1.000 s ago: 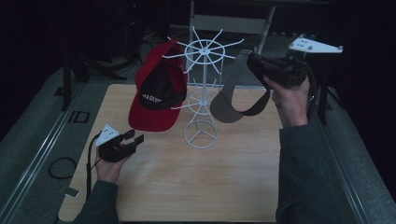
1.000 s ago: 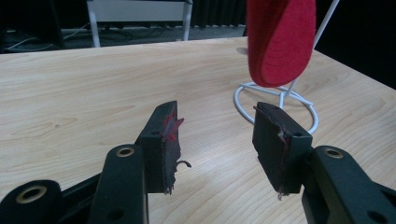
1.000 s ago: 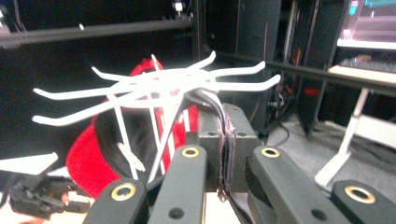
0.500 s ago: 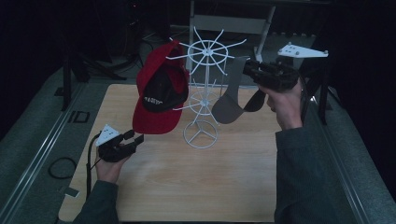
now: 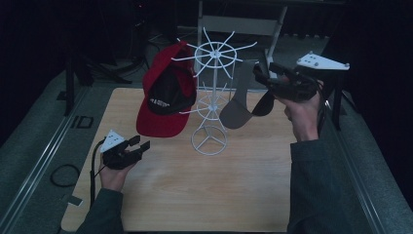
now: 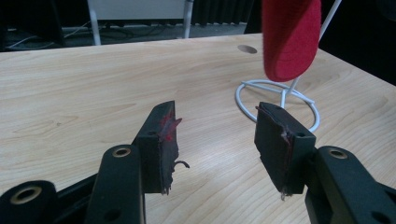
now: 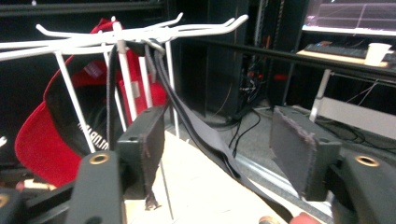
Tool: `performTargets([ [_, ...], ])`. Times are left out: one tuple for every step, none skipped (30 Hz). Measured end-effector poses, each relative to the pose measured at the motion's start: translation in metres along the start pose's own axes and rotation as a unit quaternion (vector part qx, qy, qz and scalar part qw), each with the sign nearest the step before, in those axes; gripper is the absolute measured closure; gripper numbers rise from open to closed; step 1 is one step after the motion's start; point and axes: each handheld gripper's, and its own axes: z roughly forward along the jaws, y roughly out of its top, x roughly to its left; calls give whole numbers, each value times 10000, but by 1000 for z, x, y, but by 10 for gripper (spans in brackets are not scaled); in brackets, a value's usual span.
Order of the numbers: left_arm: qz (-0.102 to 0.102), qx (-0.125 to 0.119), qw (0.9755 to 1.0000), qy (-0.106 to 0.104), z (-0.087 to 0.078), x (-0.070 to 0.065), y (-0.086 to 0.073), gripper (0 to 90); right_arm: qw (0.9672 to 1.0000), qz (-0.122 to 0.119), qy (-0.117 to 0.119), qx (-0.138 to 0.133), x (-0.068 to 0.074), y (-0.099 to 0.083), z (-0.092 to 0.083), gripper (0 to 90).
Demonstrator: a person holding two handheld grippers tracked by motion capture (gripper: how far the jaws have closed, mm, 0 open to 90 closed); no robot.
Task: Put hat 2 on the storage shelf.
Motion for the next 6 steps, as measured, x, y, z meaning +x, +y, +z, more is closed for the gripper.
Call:
performTargets([
  [1, 4, 10000, -2, 0, 0, 0, 492, 10000, 22, -28, -48, -1, 0, -2, 332],
  [2, 3, 10000, 1, 0, 0, 0, 492, 10000, 32, -37, -86, -1, 0, -3, 328],
  [1, 2, 10000, 0, 0, 0, 0, 491, 9999, 40, -38, -139, -2, 1, -6, 324],
  [1, 0, 10000, 0, 0, 0, 0, 491, 9998, 37, -55, -174, -2, 1, -7, 322],
  [3, 0, 10000, 4, 0, 0, 0, 491, 9998, 34, -60, -193, -2, 1, -9, 322],
  [2, 0, 10000, 7, 0, 0, 0, 490, 9997, 14, -64, -228, -2, 2, -11, 322],
])
